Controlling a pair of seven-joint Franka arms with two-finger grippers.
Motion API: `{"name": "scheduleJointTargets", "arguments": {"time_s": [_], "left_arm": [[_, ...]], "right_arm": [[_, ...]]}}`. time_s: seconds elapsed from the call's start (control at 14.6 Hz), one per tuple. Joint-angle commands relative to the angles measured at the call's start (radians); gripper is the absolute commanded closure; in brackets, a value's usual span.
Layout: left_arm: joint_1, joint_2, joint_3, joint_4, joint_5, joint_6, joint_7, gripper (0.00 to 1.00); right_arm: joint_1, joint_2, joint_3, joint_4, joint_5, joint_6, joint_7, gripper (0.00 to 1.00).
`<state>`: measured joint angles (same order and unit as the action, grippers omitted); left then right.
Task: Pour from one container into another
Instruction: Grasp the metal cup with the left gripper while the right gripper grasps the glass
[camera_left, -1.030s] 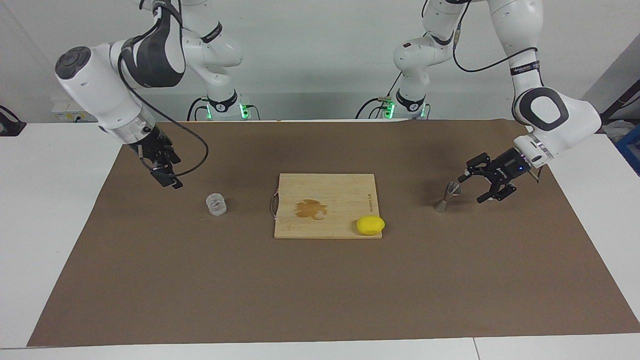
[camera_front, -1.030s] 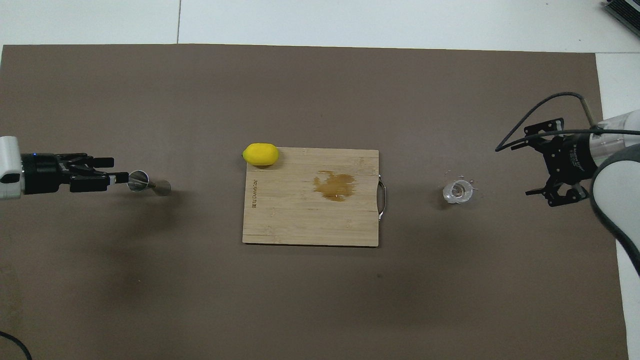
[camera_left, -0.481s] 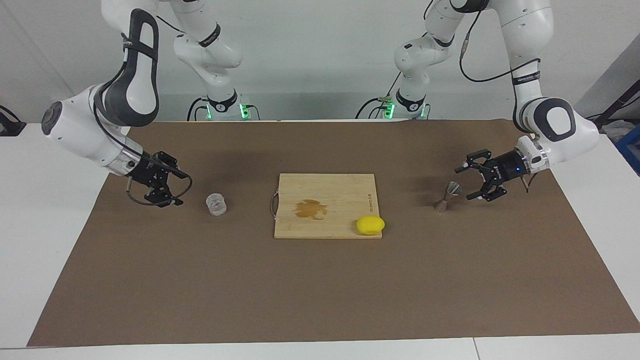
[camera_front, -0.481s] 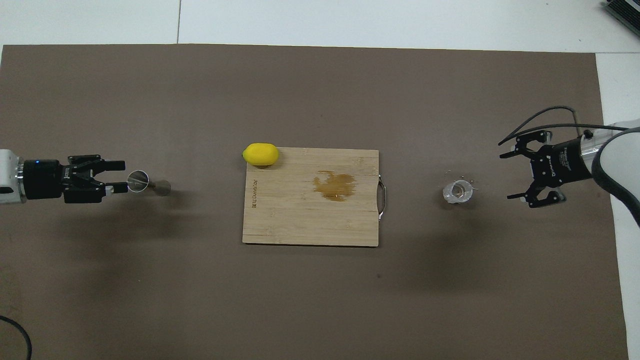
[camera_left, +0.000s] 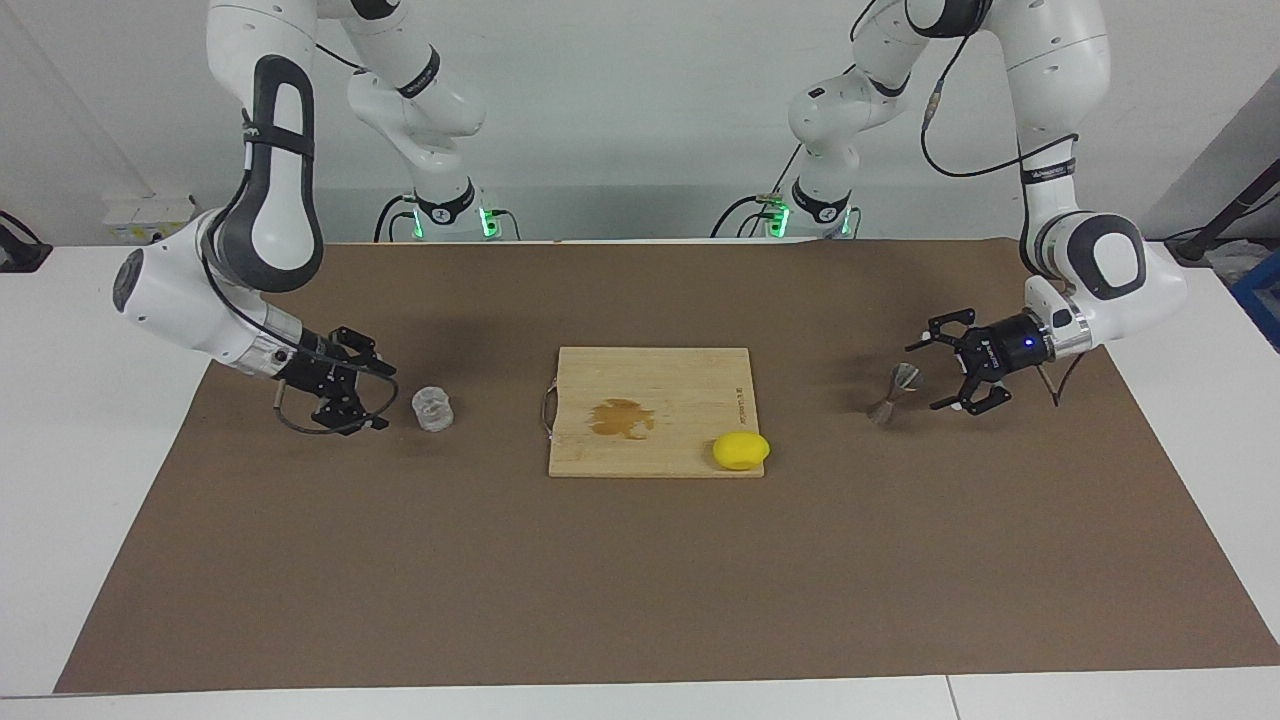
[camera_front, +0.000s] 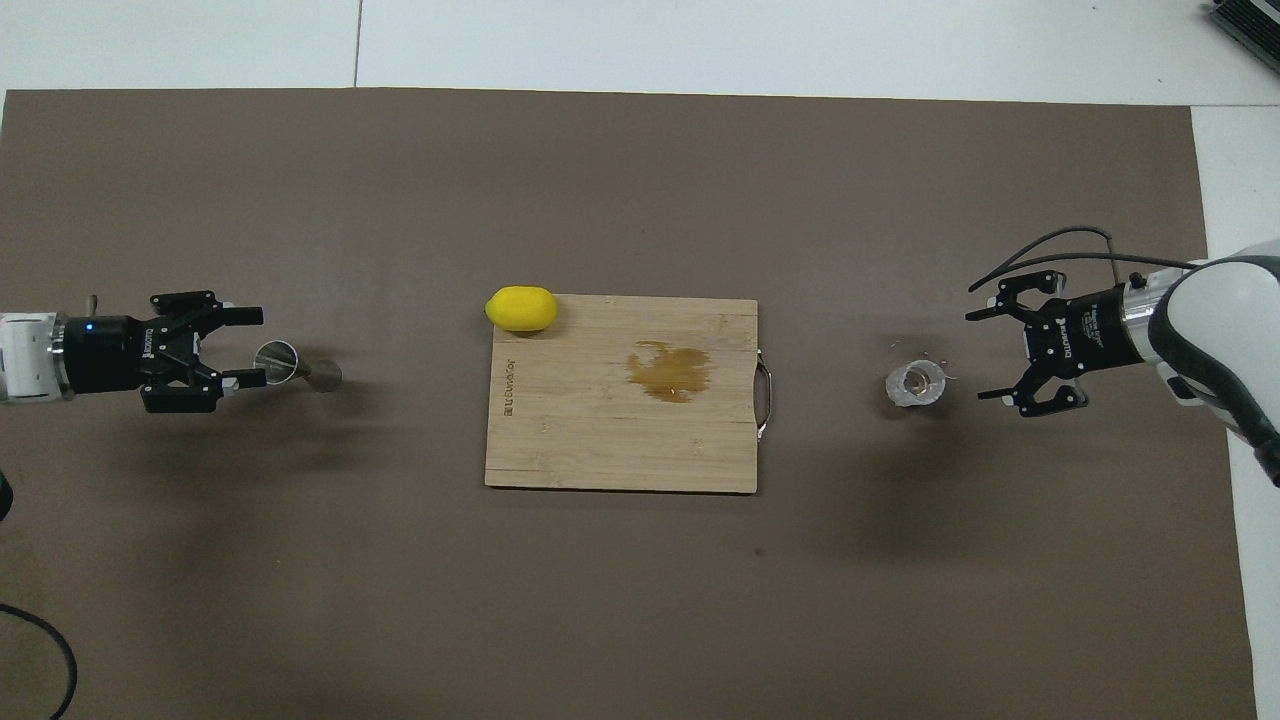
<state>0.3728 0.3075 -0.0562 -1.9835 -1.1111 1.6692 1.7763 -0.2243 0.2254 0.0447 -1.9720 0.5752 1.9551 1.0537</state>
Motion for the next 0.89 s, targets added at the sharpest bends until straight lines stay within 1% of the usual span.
{"name": "scheduleJointTargets", "arguments": {"time_s": [0.0,0.14,0.27,0.34,0.41,0.48,0.55,0.69,0.82], "left_arm": [[0.029,0.1,-0.007,0.08,-0.05,-0.089,0.043,0.0],[0.035,0.101,-0.007,0.081,-0.05,-0.12,0.043,0.0],[0.037,0.102,-0.007,0.075,-0.053,-0.146,0.063,0.0],[0.038,0.105,-0.007,0.071,-0.059,-0.152,0.125,0.0],[0.04,0.108,-0.007,0.071,-0.084,-0.167,0.232,0.0],[0.044,0.113,-0.007,0.069,-0.107,-0.17,0.335,0.0],[0.044,0.114,-0.007,0.066,-0.111,-0.171,0.398,0.0],[0.061,0.131,-0.005,0.066,-0.11,-0.186,0.426,0.0],[0.074,0.162,-0.007,0.068,-0.111,-0.21,0.484,0.0]], "right_arm": [[-0.014,-0.009,0.009,-0.044,0.038,0.022,-0.04,0.0],[-0.017,0.006,0.009,-0.05,0.087,0.022,-0.069,0.0],[-0.05,0.044,0.009,-0.063,0.104,0.018,-0.179,0.0],[-0.061,0.063,0.009,-0.073,0.136,0.018,-0.237,0.0],[-0.07,0.08,0.009,-0.074,0.156,0.018,-0.276,0.0],[-0.084,0.093,0.009,-0.076,0.16,0.018,-0.3,0.0],[-0.093,0.103,0.009,-0.076,0.161,0.018,-0.305,0.0],[-0.09,0.112,0.009,-0.083,0.193,0.018,-0.346,0.0],[-0.083,0.118,0.009,-0.116,0.233,0.031,-0.395,0.0]]}}
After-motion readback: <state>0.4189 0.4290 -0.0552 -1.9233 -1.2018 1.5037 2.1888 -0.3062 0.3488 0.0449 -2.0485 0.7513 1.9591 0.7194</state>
